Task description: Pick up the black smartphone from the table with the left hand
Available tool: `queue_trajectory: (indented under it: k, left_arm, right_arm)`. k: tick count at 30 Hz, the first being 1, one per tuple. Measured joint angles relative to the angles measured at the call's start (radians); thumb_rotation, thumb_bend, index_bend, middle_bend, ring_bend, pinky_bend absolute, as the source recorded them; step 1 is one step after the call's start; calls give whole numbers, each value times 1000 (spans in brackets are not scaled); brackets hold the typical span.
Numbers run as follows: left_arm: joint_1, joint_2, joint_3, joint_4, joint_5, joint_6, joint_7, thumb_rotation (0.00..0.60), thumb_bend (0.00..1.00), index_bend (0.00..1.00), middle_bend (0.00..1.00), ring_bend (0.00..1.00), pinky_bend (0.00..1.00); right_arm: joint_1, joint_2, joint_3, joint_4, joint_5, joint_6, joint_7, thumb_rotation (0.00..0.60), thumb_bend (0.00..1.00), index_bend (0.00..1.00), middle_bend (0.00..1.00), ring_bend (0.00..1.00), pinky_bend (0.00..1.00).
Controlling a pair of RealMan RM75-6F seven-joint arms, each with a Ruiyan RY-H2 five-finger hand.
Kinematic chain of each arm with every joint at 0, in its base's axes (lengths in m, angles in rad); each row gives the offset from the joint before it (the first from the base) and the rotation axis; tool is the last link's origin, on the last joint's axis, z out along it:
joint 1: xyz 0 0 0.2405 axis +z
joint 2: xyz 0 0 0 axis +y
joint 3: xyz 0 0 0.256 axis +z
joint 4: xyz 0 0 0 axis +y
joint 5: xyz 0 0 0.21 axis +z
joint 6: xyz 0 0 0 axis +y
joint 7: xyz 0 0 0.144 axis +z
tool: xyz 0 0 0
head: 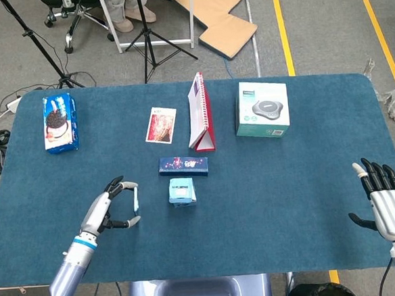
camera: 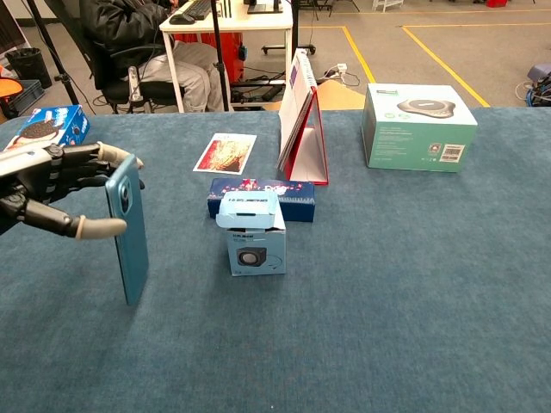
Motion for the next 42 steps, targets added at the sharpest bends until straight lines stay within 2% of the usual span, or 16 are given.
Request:
queue_trajectory:
  k: [8,14,17,24,28,30,33,35,38,42]
  left_arm:
    - [1,-7,22,170,143,-6,-649,600,265,266,358,0,0]
    - [-14,-39,60,340,226,-7,-997,600,266,265,358,0,0]
    - [-25,-61,82,418,253,-10,-1114,600,267,265,358,0,0]
    - [-45,-106,121,527,279,-6,-1228,600,266,265,352,0,0]
    - [-48,-112,133,550,283,4,-1246,600,266,258,304,0,0]
    - [-49,-114,139,560,282,7,-1251,600,265,218,261,0,0]
    - [-47,-115,149,574,277,13,-1254,600,208,55,138,0,0]
    - [-47,-115,156,583,278,17,-1251,600,171,4,60,0,0]
    - [-48,-111,169,598,282,22,-1243,600,156,0,4,0,0]
    - [-45,-105,172,603,279,35,-1225,600,154,0,0,0,0]
  right_arm:
    - [2,-3,-1,1,3,-4,-8,600,0,40,0,0,0]
    - [3,-4,-1,2,5,-7,-8,600,0,47,0,0,0]
    - [3,-3,-1,2,6,-7,-7,600,0,47,0,0,0]
    - [3,-4,-2,2,6,-8,-10,600,0,49,0,0,0]
    - [3,-4,-2,2,6,-8,-10,600,0,50,0,0,0]
    - [3,-3,-2,1,6,-7,-10,600,0,50,0,0,0]
    - [3,-3,-2,0,4,-6,-10,600,0,50,0,0,0]
    - [3,-3,-2,0,4,-6,-10,600,0,49,0,0,0]
    - [2,-3,-3,-1,3,-5,-10,600,0,50,0,0,0]
    - [2,-2,-3,-2,3,-5,-10,600,0,50,0,0,0]
